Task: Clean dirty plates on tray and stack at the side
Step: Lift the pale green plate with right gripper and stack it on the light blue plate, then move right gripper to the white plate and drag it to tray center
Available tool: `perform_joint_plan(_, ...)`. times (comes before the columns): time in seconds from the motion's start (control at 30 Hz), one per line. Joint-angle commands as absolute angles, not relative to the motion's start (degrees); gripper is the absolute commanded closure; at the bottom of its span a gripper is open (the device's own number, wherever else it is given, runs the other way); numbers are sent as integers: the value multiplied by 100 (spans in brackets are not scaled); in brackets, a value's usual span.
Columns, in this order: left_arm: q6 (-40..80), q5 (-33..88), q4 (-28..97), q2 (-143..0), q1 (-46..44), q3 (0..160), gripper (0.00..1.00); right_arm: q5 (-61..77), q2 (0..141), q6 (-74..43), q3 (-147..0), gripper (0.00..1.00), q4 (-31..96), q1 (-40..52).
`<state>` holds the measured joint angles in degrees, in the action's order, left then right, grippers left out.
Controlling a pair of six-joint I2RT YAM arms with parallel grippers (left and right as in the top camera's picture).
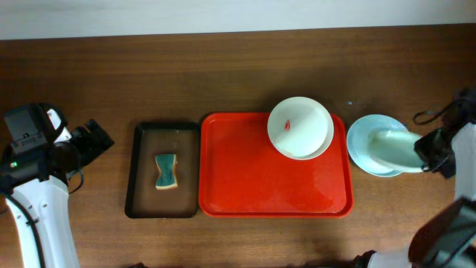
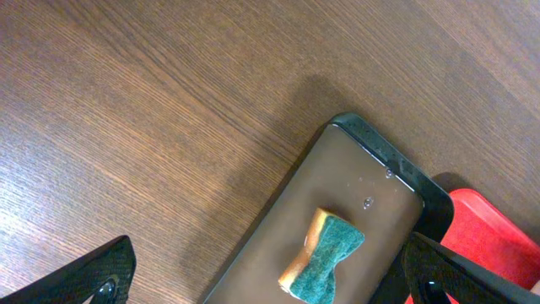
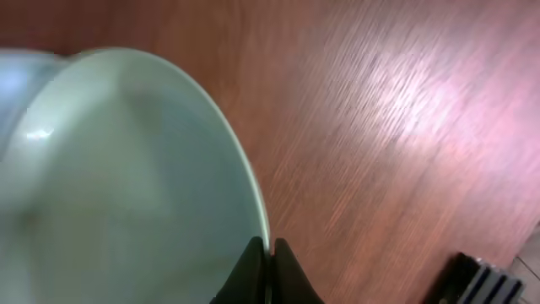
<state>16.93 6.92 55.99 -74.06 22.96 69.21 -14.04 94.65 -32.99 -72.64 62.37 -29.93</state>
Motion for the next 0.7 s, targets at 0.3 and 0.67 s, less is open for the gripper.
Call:
perform_joint_plan(0.3,1730,729,5583,-7317,2316,7002,1,1133,9802,-1251,-7166,22,5887,-2895)
perform_joint_plan(0.67,1730,731,5583,-7317,2316,7002,1,1146,10416,-646,-7166,44,4825,-445)
